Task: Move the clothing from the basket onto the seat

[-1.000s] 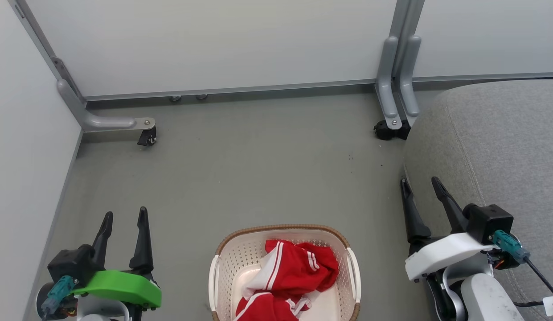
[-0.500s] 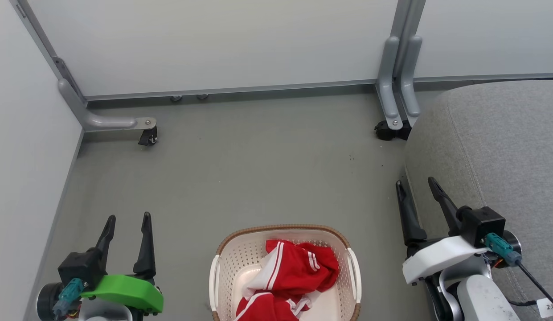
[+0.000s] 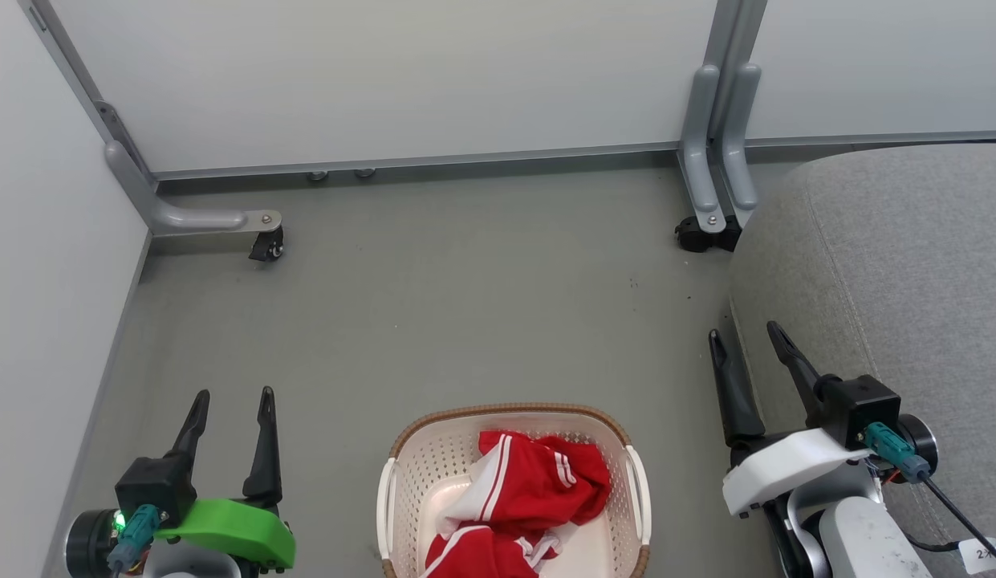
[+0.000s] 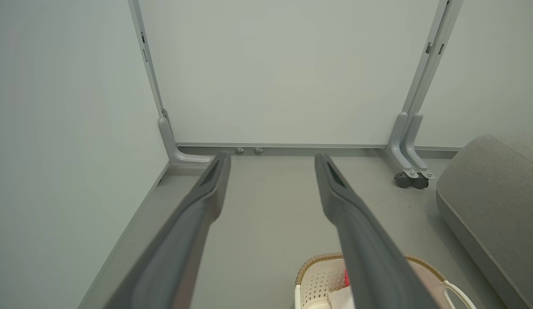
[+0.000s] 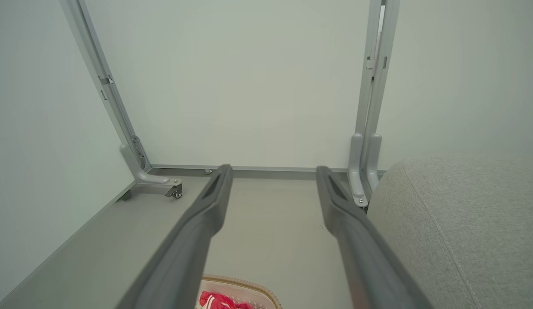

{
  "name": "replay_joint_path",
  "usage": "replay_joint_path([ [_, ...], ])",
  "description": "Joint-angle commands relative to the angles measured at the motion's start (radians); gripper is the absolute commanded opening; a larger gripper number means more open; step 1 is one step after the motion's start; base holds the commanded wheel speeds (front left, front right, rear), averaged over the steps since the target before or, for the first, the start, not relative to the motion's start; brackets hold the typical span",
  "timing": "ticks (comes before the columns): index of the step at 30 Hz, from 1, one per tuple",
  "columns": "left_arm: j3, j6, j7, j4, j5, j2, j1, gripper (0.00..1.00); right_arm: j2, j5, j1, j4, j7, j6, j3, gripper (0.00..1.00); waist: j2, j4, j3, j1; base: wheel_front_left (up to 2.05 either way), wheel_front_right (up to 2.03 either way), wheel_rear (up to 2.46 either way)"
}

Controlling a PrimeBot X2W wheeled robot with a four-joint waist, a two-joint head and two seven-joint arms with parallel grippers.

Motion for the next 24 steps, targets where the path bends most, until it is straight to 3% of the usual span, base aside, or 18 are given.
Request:
replay_joint_path([
  [1, 0.003, -0.003, -0.005, 0.001, 0.003, 0.000, 0.001, 1.00, -0.001, 0.007, 0.000, 0.003, -0.002, 0.000, -0.001, 1.00, 0.0000, 0.000, 0.000, 0.0000, 0.00, 0.00, 0.00],
  [24, -0.022, -0.003, -0.005, 0.001, -0.005, -0.009, -0.030, 1.00, -0.001, 0.012, -0.044, -0.029, 0.005, 0.000, 0.008, 1.00, 0.0000, -0.048, 0.056, 0.0000, 0.00, 0.00, 0.00],
])
